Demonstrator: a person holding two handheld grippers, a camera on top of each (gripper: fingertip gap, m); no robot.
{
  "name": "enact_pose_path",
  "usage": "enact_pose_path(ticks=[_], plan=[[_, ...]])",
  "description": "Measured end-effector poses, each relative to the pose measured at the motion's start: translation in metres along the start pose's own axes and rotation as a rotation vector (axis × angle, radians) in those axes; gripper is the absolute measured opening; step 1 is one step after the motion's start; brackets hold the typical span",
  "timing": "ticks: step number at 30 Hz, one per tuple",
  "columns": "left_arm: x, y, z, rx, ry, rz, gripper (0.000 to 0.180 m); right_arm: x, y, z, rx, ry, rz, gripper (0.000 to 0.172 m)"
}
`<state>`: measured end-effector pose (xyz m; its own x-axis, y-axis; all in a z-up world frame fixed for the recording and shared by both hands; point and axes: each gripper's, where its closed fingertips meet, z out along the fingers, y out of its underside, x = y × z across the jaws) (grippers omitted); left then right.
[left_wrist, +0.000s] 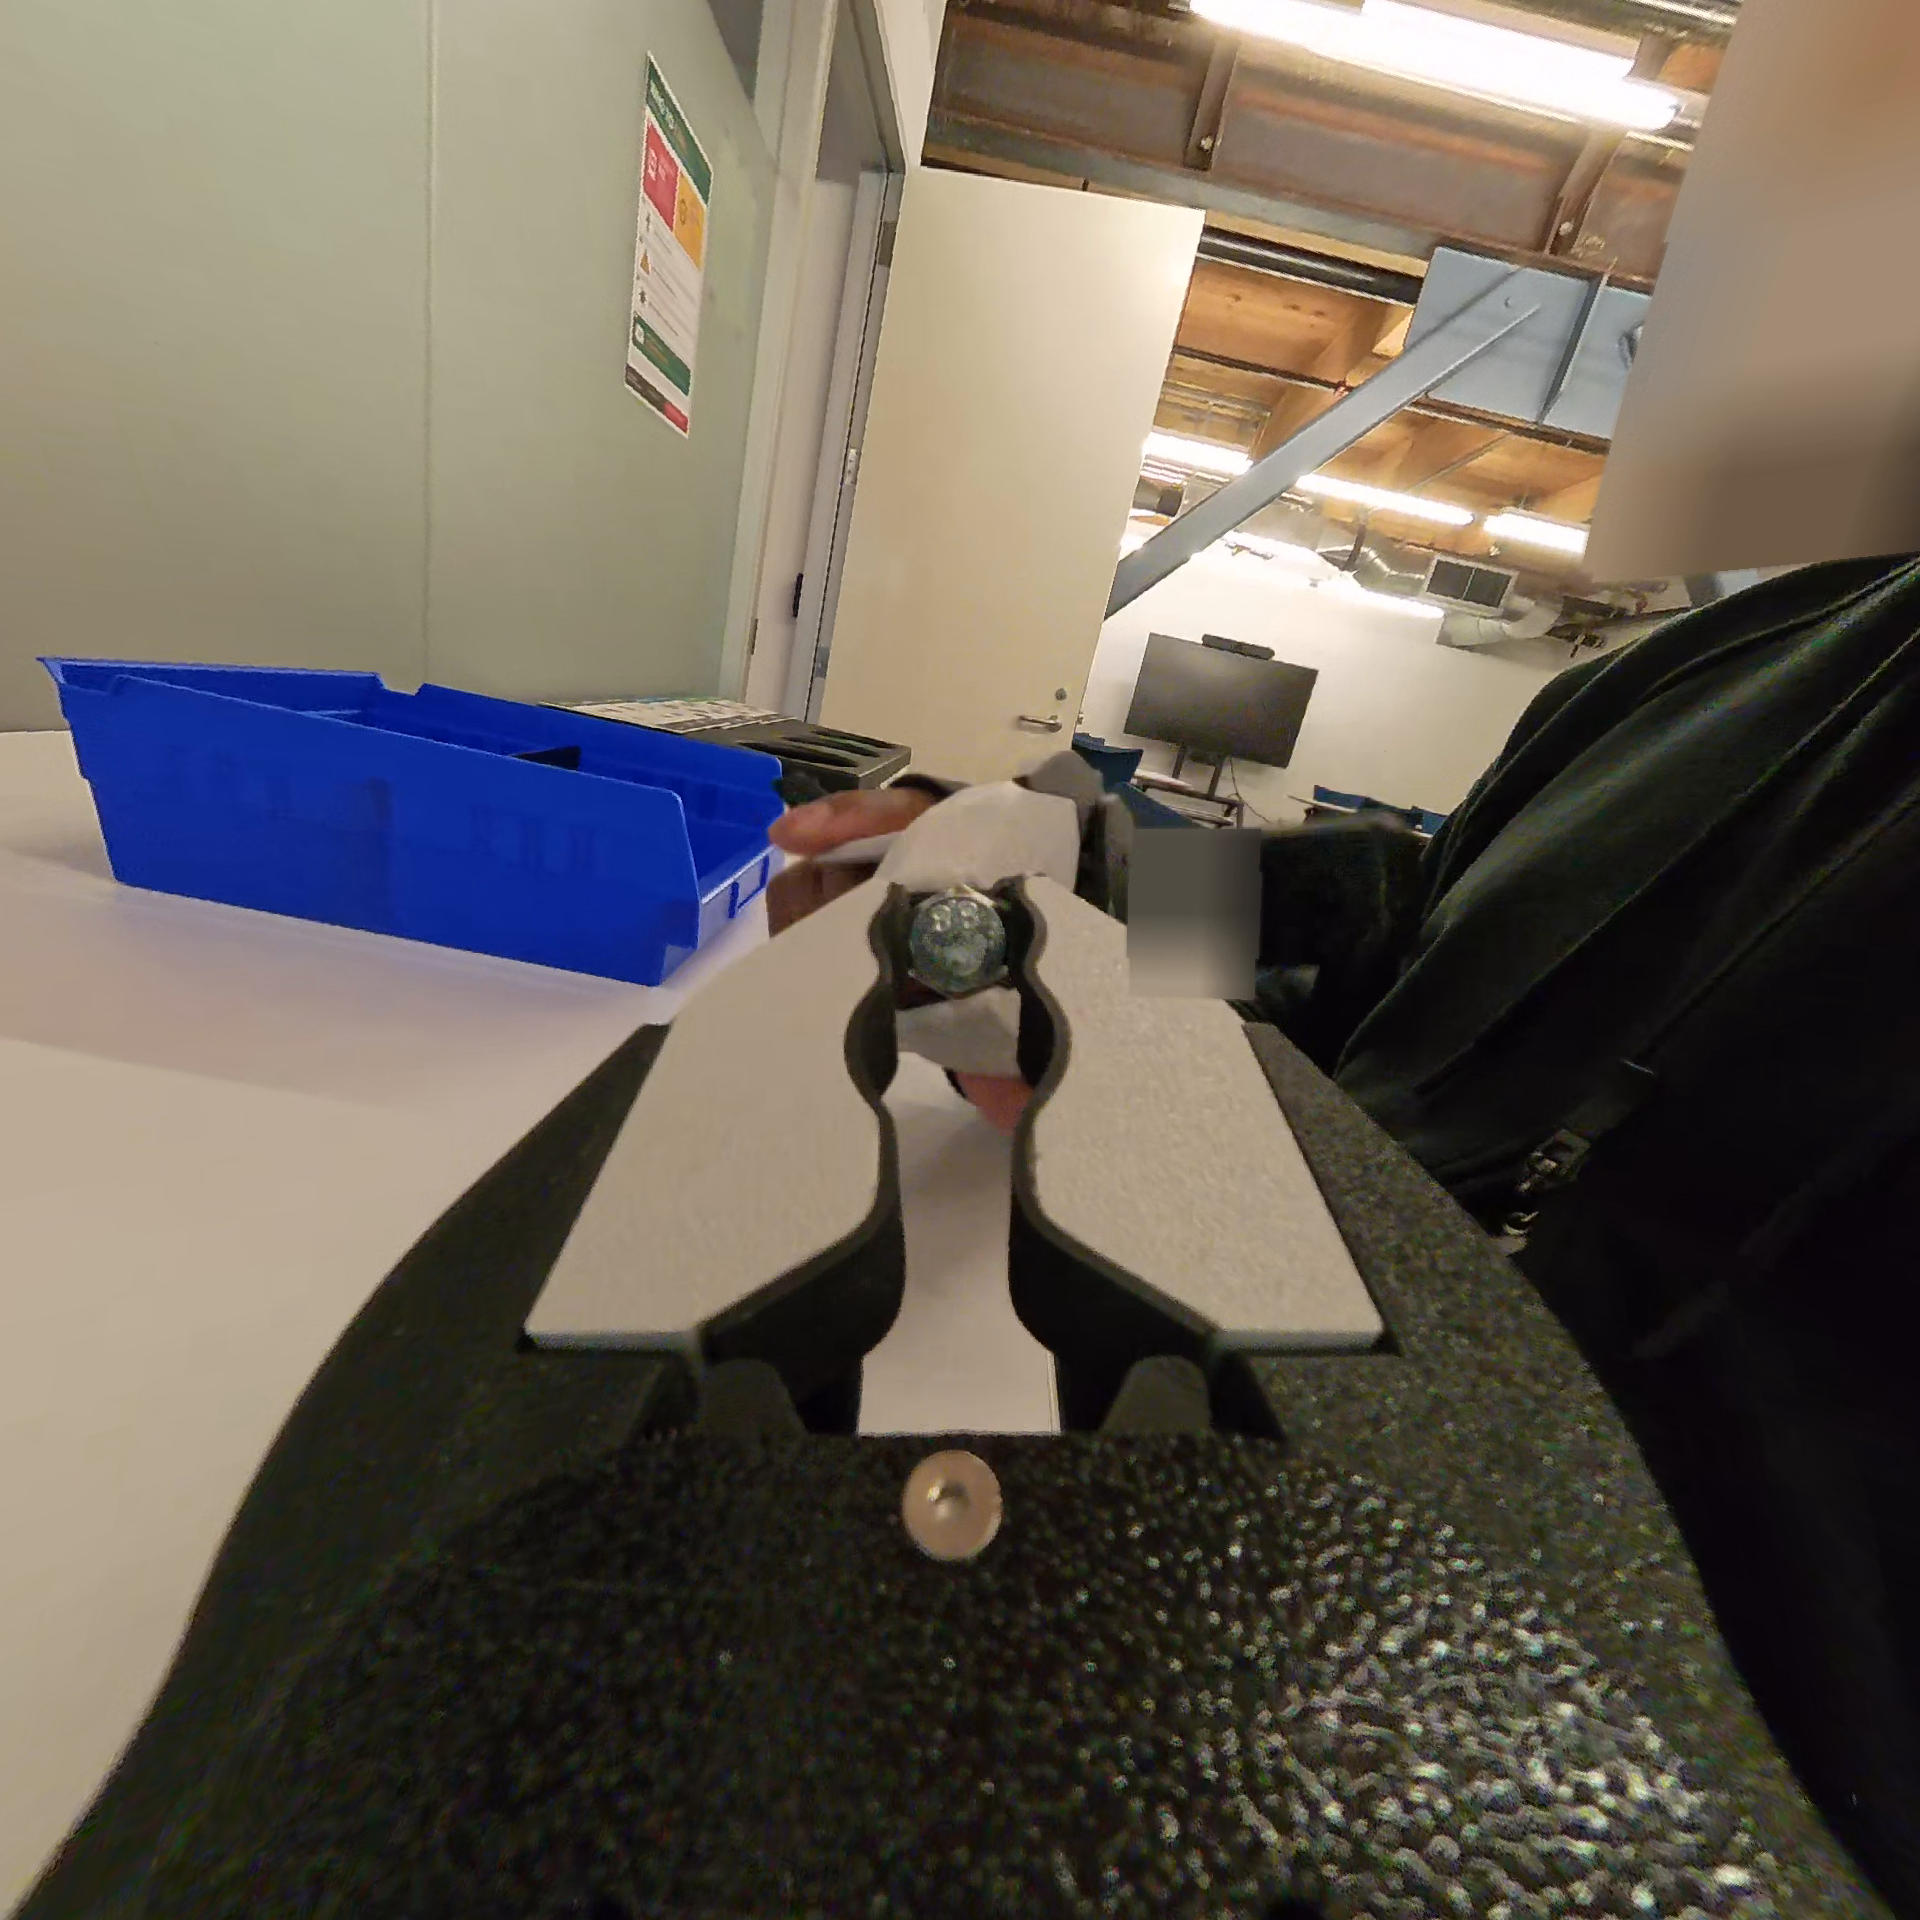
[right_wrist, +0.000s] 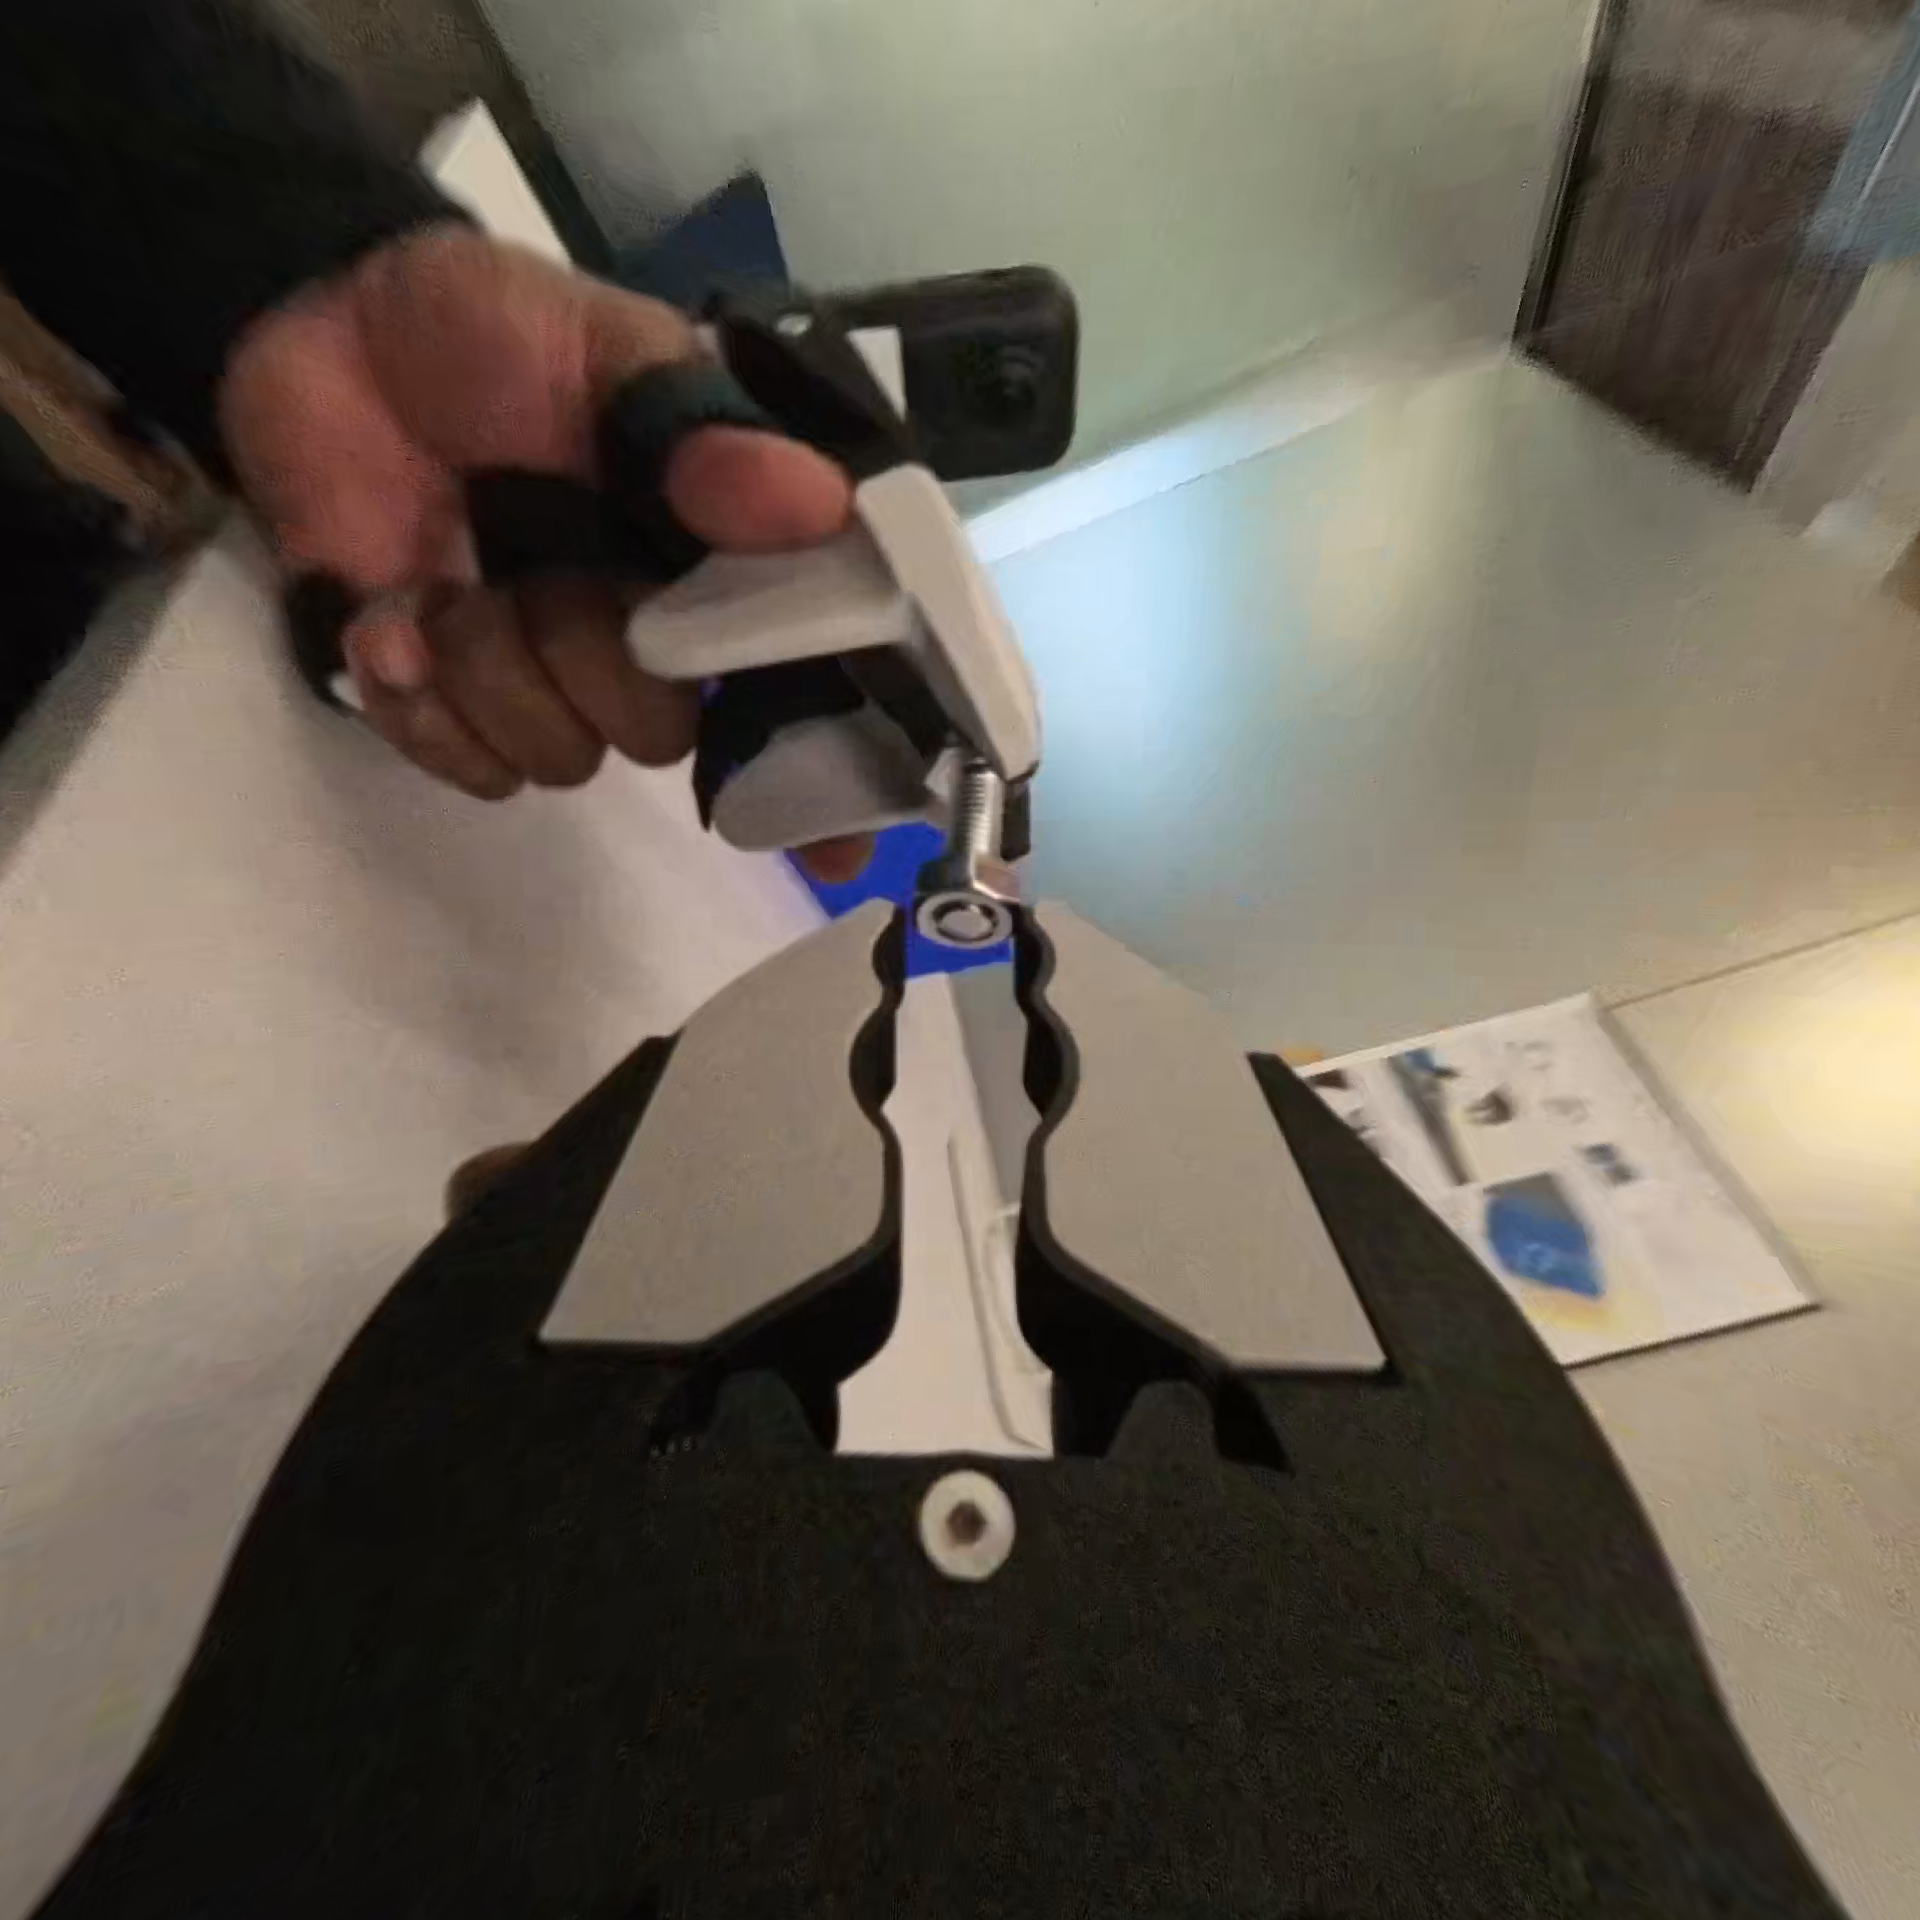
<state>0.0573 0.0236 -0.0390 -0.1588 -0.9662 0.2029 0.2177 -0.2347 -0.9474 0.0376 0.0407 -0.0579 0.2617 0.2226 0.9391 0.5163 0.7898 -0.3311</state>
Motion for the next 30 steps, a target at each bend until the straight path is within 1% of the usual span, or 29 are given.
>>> enact_pose_path(ticks=[1, 2, 6, 8, 9, 11, 12, 13, 14, 16, 17, 20, 21, 22, 23, 24, 25, 28, 30], plan=[[0.0, 0.0, 0.0, 0.005, 0.001, 0.003, 0.017, -0.002, 0.0, -0.001, 0.005, -0.015, 0.01, 0.031], [0.0, -0.002, -0.001, 0.016, 0.001, 0.002, 0.017, -0.003, 0.0, -0.001, 0.016, -0.049, 0.116, 0.044], [0.0, -0.01, -0.006, 0.075, 0.007, -0.009, 0.017, 0.002, -0.006, -0.005, 0.108, -0.206, 0.796, 0.068], [0.0, -0.011, -0.007, 0.084, 0.009, -0.012, 0.017, 0.007, -0.014, -0.007, 0.185, -0.274, 1.074, 0.067], [0.0, -0.01, -0.008, 0.082, 0.01, -0.01, 0.017, 0.01, -0.016, -0.006, 0.21, -0.296, 1.178, 0.065], [0.002, -0.008, -0.007, 0.069, 0.013, -0.001, 0.017, 0.011, -0.017, -0.003, 0.231, -0.333, 1.318, 0.059], [0.002, -0.007, -0.006, 0.061, 0.013, 0.003, 0.017, 0.008, -0.016, 0.0, 0.214, -0.349, 1.344, 0.05], [0.003, -0.006, -0.006, 0.054, 0.012, 0.006, 0.017, 0.002, -0.015, 0.002, 0.185, -0.374, 1.322, 0.034], [0.003, -0.006, -0.005, 0.049, 0.011, 0.009, 0.017, -0.004, -0.015, 0.003, 0.161, -0.384, 1.249, 0.019], [0.002, -0.006, -0.006, 0.053, 0.007, 0.003, 0.017, -0.006, -0.011, 0.004, 0.118, -0.302, 0.999, 0.02], [0.001, -0.006, -0.006, 0.048, 0.006, 0.001, 0.017, -0.004, -0.009, 0.003, 0.103, -0.241, 0.824, 0.021], [0.003, -0.001, -0.003, 0.017, 0.008, 0.006, 0.017, -0.001, -0.004, -0.001, 0.044, -0.04, 0.132, 0.026], [0.003, 0.0, -0.002, 0.01, 0.007, 0.011, 0.017, -0.004, -0.004, -0.003, 0.032, -0.012, -0.016, 0.028], [0.003, 0.0, -0.001, 0.009, 0.003, 0.014, 0.017, -0.005, -0.002, -0.004, 0.027, -0.017, -0.028, 0.029], [0.003, -0.001, -0.002, 0.016, 0.002, 0.015, 0.017, -0.006, 0.0, -0.003, 0.025, -0.048, 0.081, 0.041], [0.003, -0.003, -0.003, 0.028, 0.004, 0.012, 0.017, -0.007, 0.0, -0.004, 0.032, -0.088, 0.247, 0.053], [0.002, -0.005, -0.004, 0.042, 0.004, 0.007, 0.017, -0.007, -0.001, -0.004, 0.052, -0.13, 0.428, 0.06], [0.002, -0.008, -0.007, 0.07, 0.008, -0.002, 0.017, -0.002, -0.018, -0.007, 0.188, -0.256, 0.952, 0.066], [0.002, -0.008, -0.007, 0.068, 0.008, 0.001, 0.017, 0.005, -0.026, -0.008, 0.271, -0.328, 1.206, 0.066]])
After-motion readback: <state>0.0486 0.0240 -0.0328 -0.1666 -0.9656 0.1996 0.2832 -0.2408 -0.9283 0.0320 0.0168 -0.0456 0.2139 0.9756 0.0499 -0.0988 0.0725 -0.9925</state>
